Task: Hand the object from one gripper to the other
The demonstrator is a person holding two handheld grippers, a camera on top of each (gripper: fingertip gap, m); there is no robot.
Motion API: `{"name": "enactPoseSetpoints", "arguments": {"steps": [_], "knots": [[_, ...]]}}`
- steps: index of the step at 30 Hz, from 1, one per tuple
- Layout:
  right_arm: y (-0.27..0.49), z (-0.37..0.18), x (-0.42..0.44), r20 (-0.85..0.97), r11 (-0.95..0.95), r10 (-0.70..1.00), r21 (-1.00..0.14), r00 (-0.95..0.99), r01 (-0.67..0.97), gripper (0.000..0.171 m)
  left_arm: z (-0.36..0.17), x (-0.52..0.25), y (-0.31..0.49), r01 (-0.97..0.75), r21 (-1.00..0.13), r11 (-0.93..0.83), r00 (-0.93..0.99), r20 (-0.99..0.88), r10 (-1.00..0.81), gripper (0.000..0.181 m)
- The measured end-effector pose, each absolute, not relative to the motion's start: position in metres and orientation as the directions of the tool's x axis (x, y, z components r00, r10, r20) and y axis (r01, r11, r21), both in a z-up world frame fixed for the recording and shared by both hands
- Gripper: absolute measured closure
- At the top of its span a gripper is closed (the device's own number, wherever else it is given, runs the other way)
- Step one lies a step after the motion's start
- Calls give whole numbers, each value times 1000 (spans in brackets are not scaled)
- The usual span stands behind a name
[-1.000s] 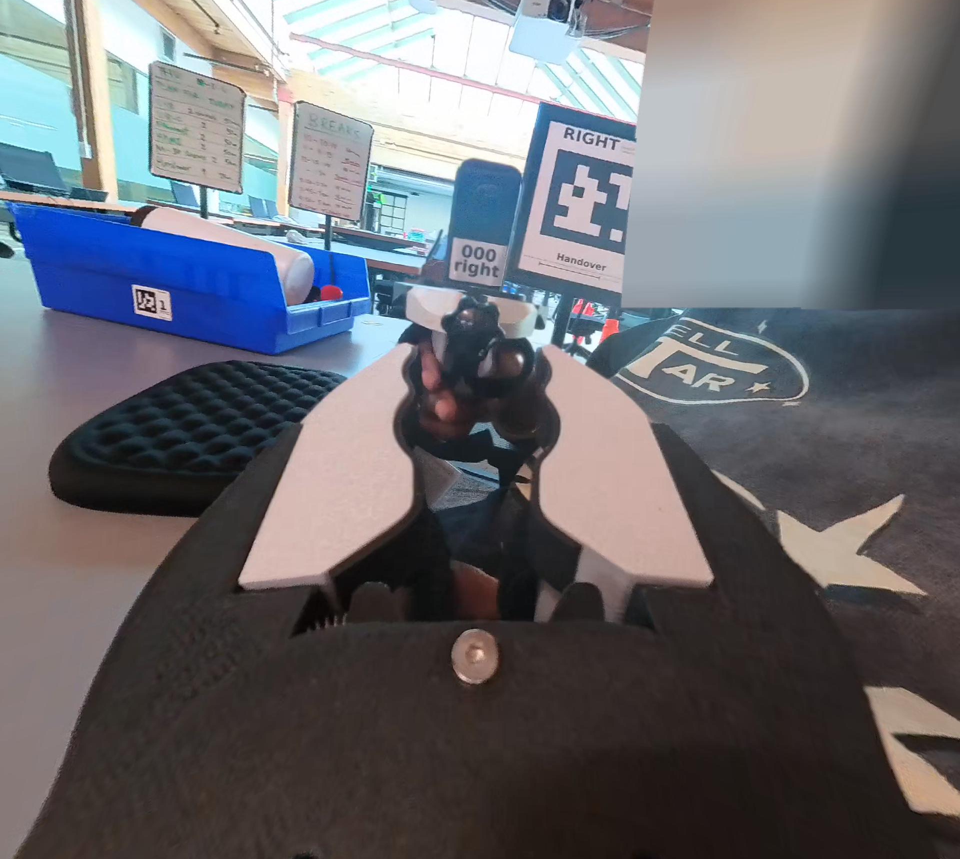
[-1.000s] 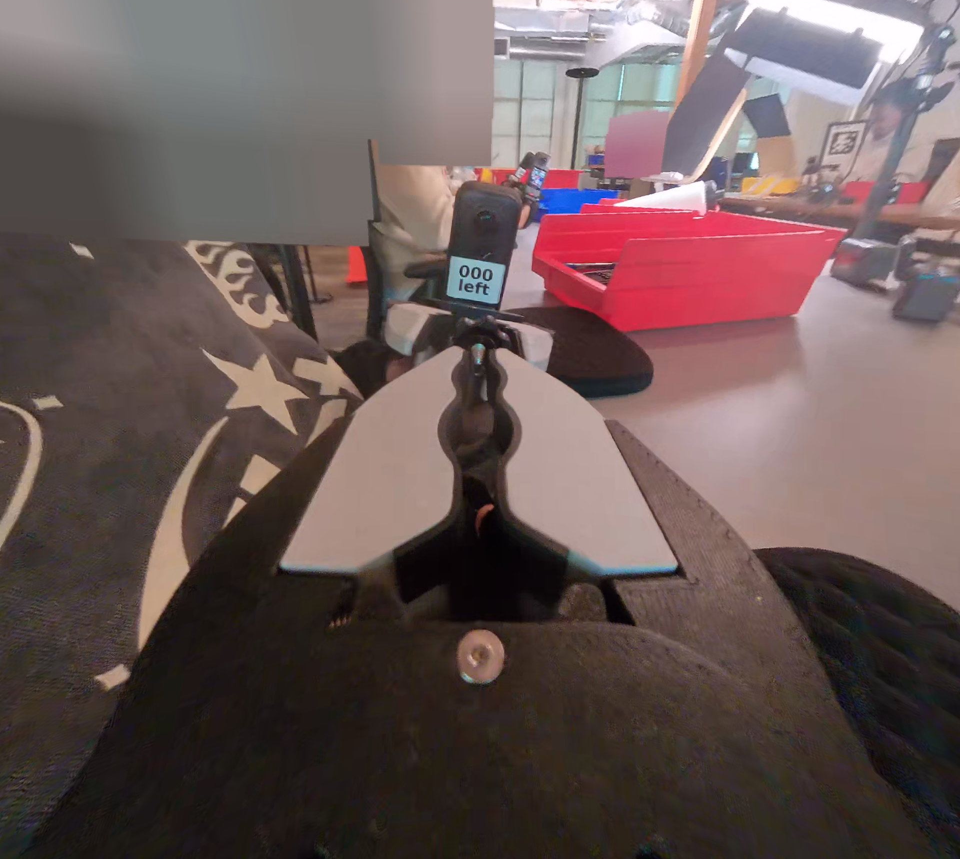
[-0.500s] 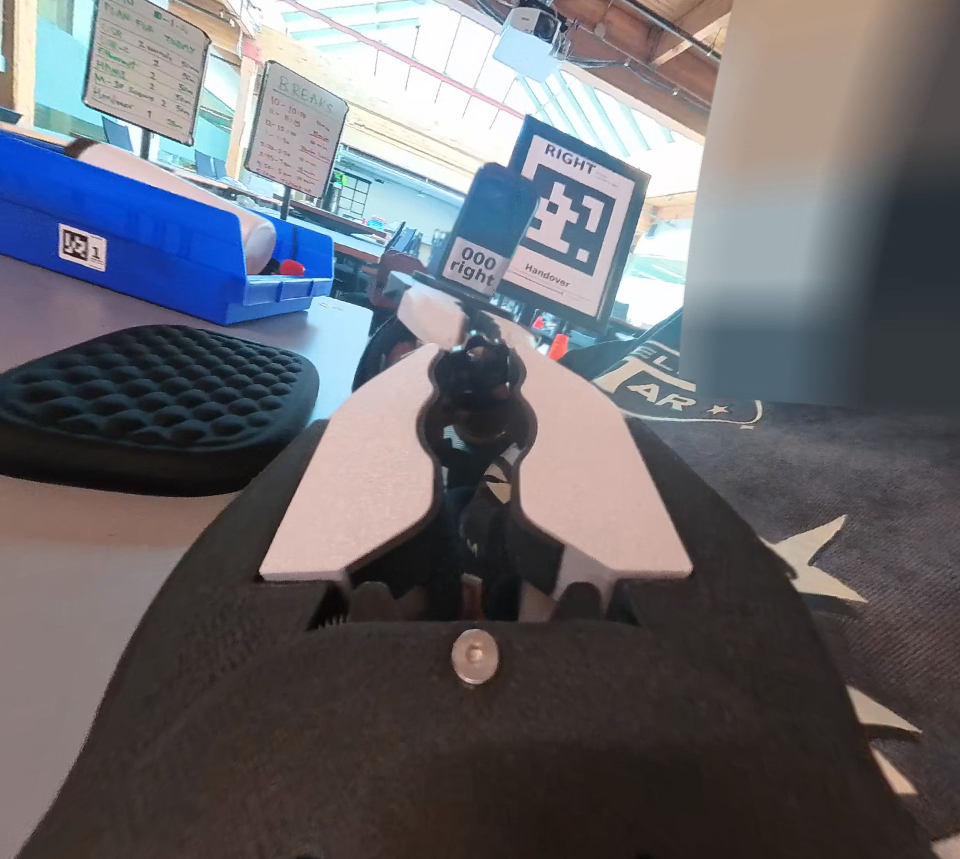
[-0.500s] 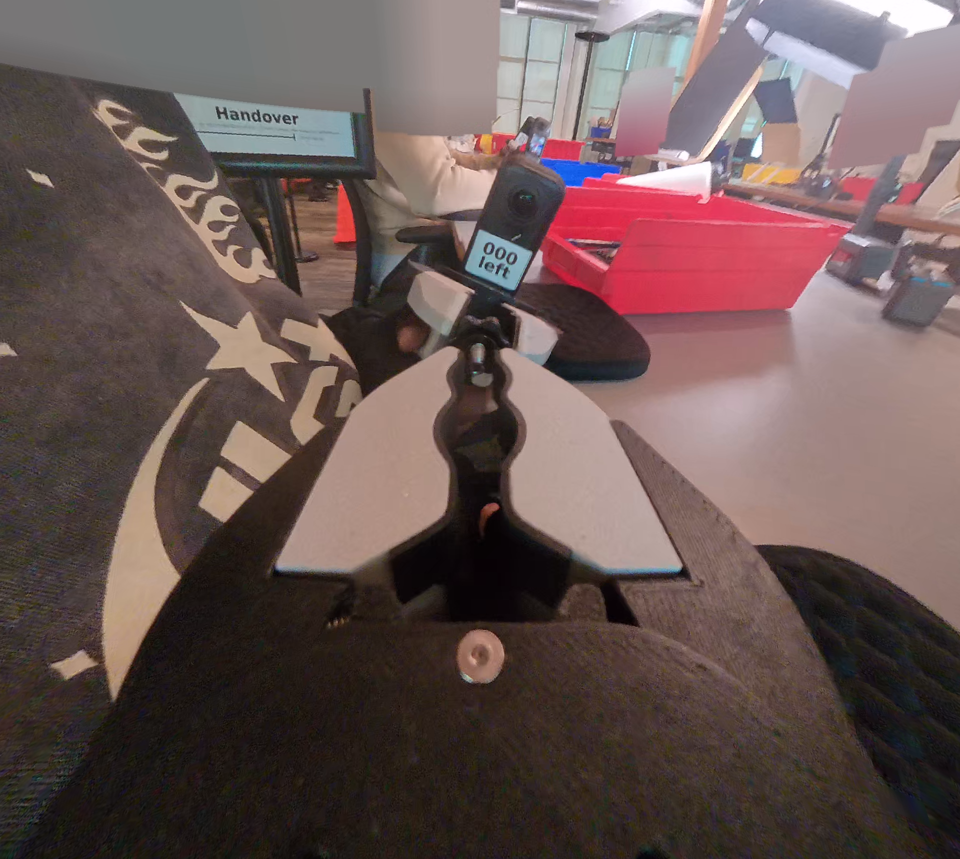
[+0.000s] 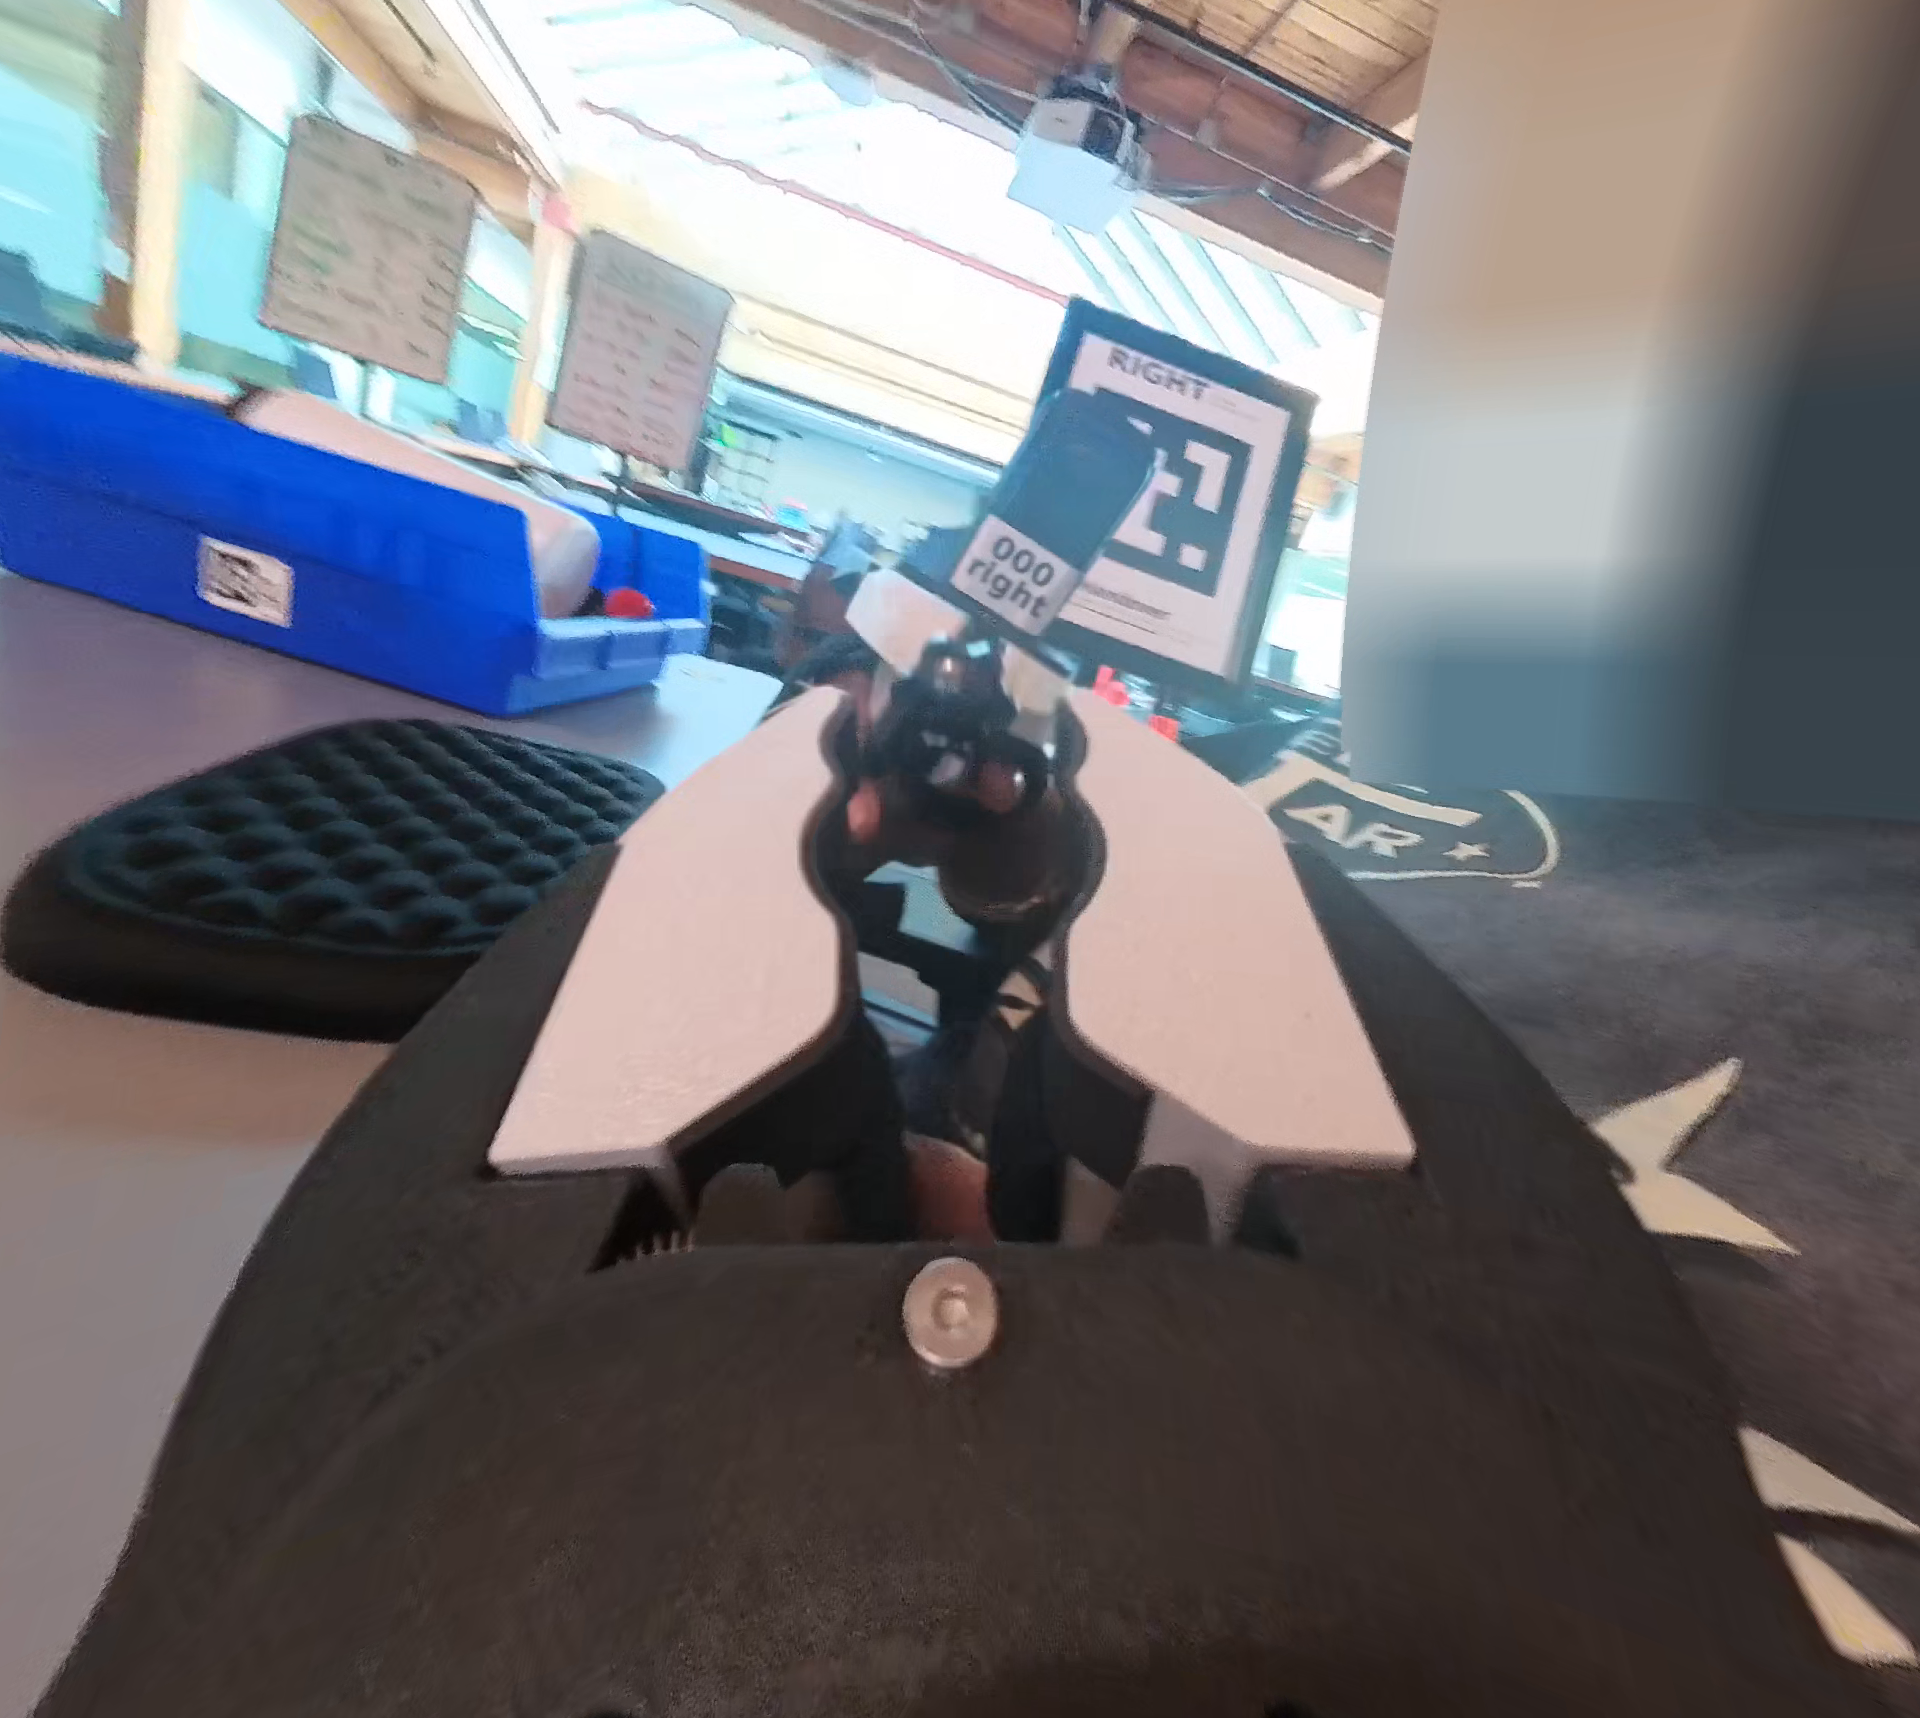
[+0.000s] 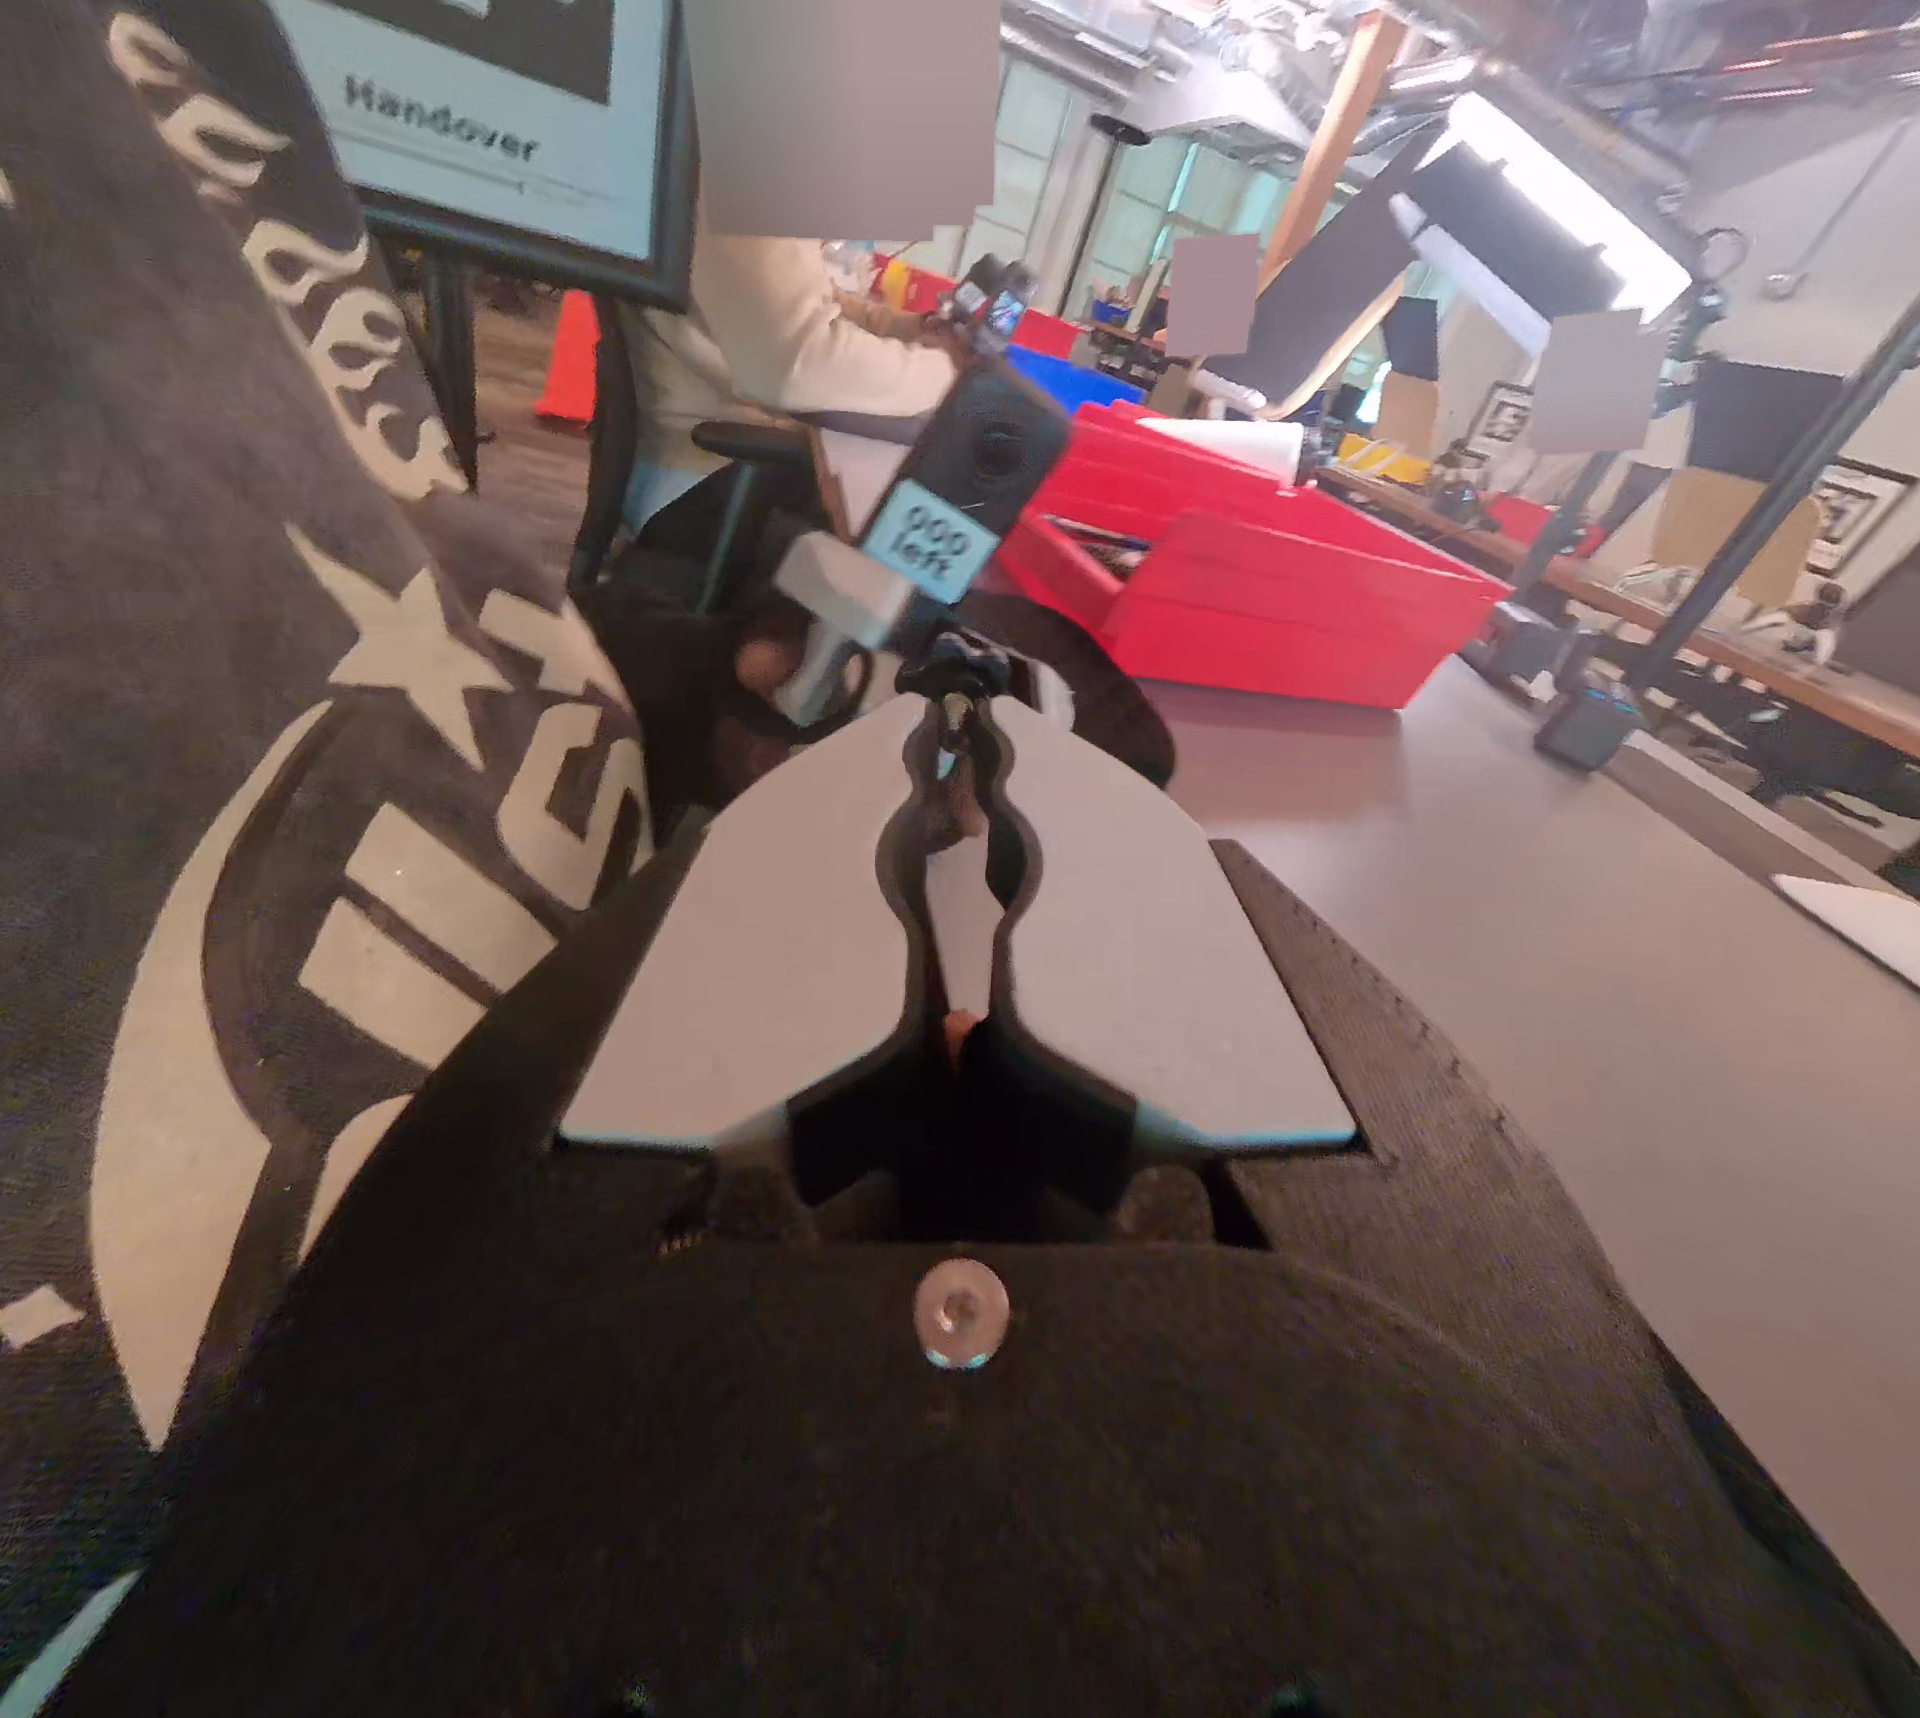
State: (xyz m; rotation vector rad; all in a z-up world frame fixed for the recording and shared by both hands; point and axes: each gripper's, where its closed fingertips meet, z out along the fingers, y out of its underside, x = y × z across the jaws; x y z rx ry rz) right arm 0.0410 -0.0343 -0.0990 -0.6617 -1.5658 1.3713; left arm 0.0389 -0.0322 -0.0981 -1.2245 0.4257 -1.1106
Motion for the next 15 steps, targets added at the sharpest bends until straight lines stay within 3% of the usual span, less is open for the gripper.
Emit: {"name": "enactPoseSetpoints", "arguments": {"steps": [4, 7, 11, 15], "knots": [[25, -55, 54, 293, 259, 929, -951, -227, -169, 165, -100, 34, -23, 375, -927, 28, 588, 214, -780, 131], [95, -15, 80, 314, 312, 949, -948, -26, -57, 165, -102, 34, -19, 370, -929, 16, 602, 227, -766, 129], [188, 6, 131, 382, 334, 908, -907, 169, 258, 165, -107, 34, -14, 361, -933, 3, 615, 235, -753, 130], [253, -49, 183, 277, 52, 909, -817, 312, 575, 165, -109, 37, -16, 332, -943, 22, 618, 200, -761, 131]]}}
